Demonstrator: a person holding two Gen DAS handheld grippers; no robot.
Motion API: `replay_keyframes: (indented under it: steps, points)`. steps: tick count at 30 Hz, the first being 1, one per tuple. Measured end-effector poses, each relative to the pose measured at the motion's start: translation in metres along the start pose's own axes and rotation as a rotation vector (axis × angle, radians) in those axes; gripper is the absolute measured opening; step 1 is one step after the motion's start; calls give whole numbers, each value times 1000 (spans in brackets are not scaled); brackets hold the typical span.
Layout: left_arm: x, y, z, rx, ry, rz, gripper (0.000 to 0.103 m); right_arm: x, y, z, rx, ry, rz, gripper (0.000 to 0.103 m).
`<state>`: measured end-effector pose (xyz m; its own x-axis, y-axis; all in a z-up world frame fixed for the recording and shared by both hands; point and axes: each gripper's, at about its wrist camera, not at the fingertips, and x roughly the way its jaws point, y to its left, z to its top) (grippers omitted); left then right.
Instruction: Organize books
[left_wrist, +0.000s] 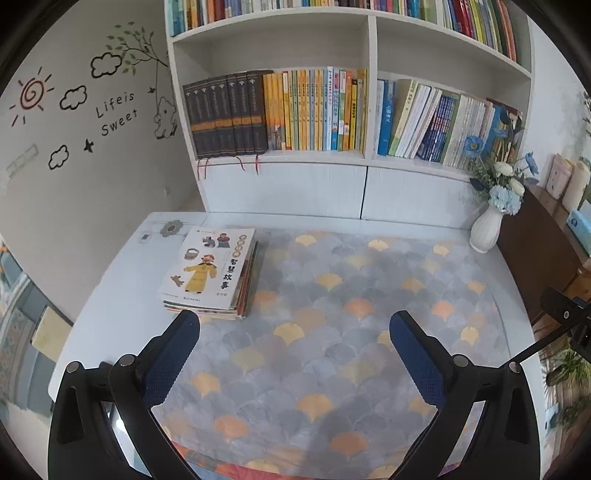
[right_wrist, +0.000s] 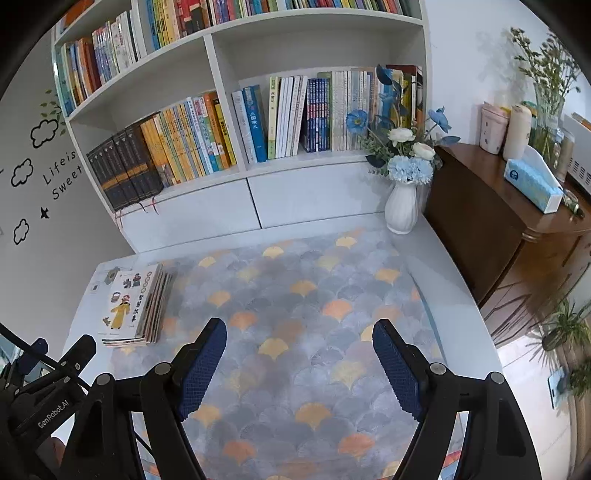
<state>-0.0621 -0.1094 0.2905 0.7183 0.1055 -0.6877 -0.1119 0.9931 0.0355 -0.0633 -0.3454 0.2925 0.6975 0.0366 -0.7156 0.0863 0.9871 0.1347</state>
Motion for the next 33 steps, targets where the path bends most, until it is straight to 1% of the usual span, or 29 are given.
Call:
replay_keyframes:
  steps: [3,6,11,20,33]
  points:
    - [-7,0,2,-10,-14,19,102,-4,0,3,-7,-16,19,80]
    - [-8,-1,3,-24,-7,33,102,-5,2,6,-26,-25,31,80]
    - [-7,-6,2,-16,-3,46,102,0,1,6,-31,-14,45,80]
    - [1,-13,-3,11,28,17,102,12,8,5,-46,17,37,80]
    - [19,-4,-1,19,71,2,102,31,19,2,-35,68,32,80]
